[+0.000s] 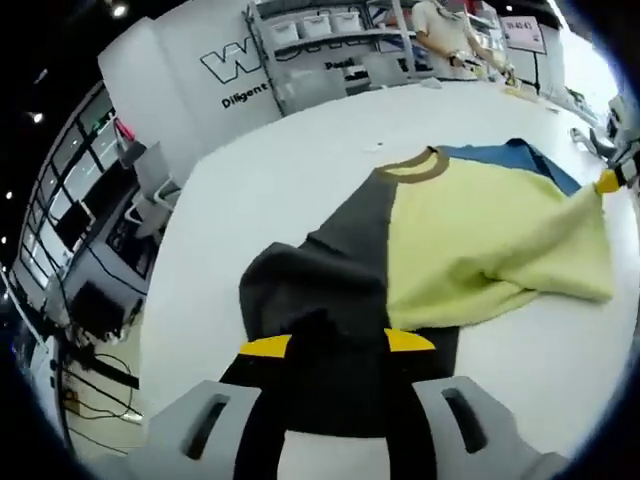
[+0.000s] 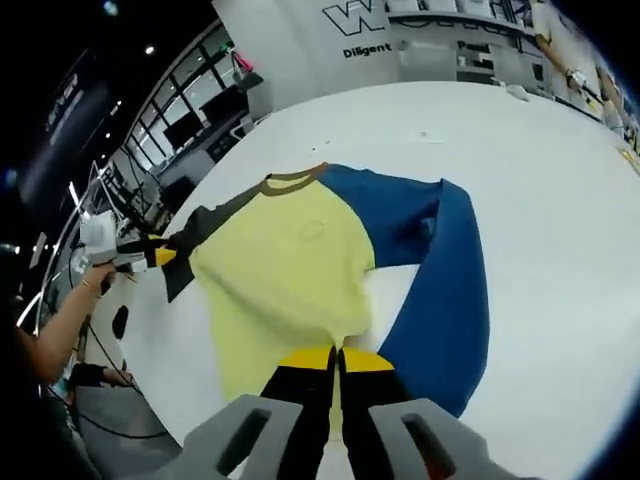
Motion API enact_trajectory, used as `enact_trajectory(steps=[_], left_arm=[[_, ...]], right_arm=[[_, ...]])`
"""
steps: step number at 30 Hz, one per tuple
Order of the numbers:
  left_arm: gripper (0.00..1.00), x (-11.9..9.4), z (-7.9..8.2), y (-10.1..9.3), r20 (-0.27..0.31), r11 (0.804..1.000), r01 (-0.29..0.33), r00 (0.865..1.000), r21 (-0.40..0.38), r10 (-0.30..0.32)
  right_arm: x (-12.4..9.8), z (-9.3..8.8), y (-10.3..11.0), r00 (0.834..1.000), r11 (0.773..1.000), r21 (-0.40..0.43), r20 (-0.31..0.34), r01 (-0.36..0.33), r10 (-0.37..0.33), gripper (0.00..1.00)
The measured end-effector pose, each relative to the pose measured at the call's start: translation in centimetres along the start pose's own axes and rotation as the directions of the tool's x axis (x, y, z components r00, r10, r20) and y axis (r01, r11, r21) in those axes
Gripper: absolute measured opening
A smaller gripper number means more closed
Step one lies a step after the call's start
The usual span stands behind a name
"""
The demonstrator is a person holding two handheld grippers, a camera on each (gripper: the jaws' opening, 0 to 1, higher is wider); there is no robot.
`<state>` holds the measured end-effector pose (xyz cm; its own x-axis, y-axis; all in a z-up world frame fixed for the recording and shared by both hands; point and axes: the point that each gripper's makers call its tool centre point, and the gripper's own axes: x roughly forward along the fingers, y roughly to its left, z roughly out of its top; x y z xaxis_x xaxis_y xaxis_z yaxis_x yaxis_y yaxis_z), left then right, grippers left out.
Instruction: Fold the garment on the visible template until the final outline fits inside the template.
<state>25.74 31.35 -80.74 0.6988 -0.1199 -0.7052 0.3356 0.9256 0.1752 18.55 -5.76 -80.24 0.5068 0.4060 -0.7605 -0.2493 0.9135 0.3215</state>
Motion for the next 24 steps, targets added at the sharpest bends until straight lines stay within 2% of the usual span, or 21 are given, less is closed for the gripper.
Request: enact_trajectory(steps=[2, 4, 6, 9, 11, 13, 15, 18, 19, 21, 22, 24], left_arm=[[0.37, -0.4, 0.3, -1.4, 0.030, 0.999, 0.033, 0.999, -0.035, -0.032], [0.36, -0.7, 0.4, -2.5, 0.038, 0.997, 0.061, 0.998, -0.038, -0.059], [0.33, -1.0, 0.4, -4.5, 0.037, 0.988, 0.114, 0.993, -0.106, -0.111], [0.28, -1.4, 0.5, -6.8, 0.049, 0.967, 0.163, 0.987, -0.195, -0.156], [0.29, -1.5, 0.2, -7.8, 0.042, 0.970, 0.163, 0.987, -0.183, -0.158], [0.29, -1.5, 0.0, -8.6, 0.036, 0.964, 0.168, 0.986, -0.205, -0.165], [0.29, -1.5, 0.1, -9.4, 0.050, 0.938, 0.184, 0.983, -0.294, -0.177], [0.29, -1.2, -0.2, -9.9, 0.037, 0.932, 0.190, 0.982, -0.308, -0.187], [0.29, -1.3, -0.3, -10.4, 0.034, 0.908, 0.205, 0.978, -0.366, -0.207], [0.30, -1.3, 0.1, -11.0, 0.058, 0.874, 0.229, 0.972, -0.428, -0.226], [0.32, -1.3, 0.0, -11.2, 0.051, 0.859, 0.233, 0.970, -0.455, -0.237], [0.32, -1.1, -0.2, -11.1, 0.045, 0.850, 0.220, 0.973, -0.478, -0.226]], right_arm=[[0.0, 0.0, -0.1, 1.000, 1.000, 0.001, 0.003, -0.002, 0.002, 0.00], [0.0, 0.0, -0.1, 1.000, 1.000, -0.001, 0.002, -0.004, 0.004, 0.00], [0.0, 0.0, -0.2, 1.000, 1.000, -0.002, 0.004, -0.007, 0.007, 0.00], [0.1, 0.1, -0.2, 1.000, 1.000, -0.004, 0.007, -0.006, 0.006, 0.00], [0.1, 0.1, -0.3, 1.000, 1.000, -0.004, 0.008, -0.007, 0.007, 0.00], [0.1, 0.1, -0.3, 1.000, 1.000, -0.003, 0.006, -0.007, 0.007, 0.00], [0.1, 0.1, -0.3, 1.000, 1.000, -0.007, 0.007, -0.007, 0.007, 0.00], [0.1, 0.1, -0.2, 1.000, 1.000, -0.011, 0.006, -0.011, 0.011, 0.00], [0.1, 0.1, -0.2, 1.000, 1.000, -0.012, 0.006, -0.013, 0.013, 0.00], [0.0, 0.1, -0.2, 1.000, 1.000, -0.016, 0.008, -0.018, 0.018, 0.00], [0.0, 0.0, -0.2, 1.000, 1.000, -0.019, 0.009, -0.019, 0.019, 0.00], [0.0, 0.0, -0.2, 1.000, 1.000, -0.018, 0.010, -0.022, 0.023, 0.00]])
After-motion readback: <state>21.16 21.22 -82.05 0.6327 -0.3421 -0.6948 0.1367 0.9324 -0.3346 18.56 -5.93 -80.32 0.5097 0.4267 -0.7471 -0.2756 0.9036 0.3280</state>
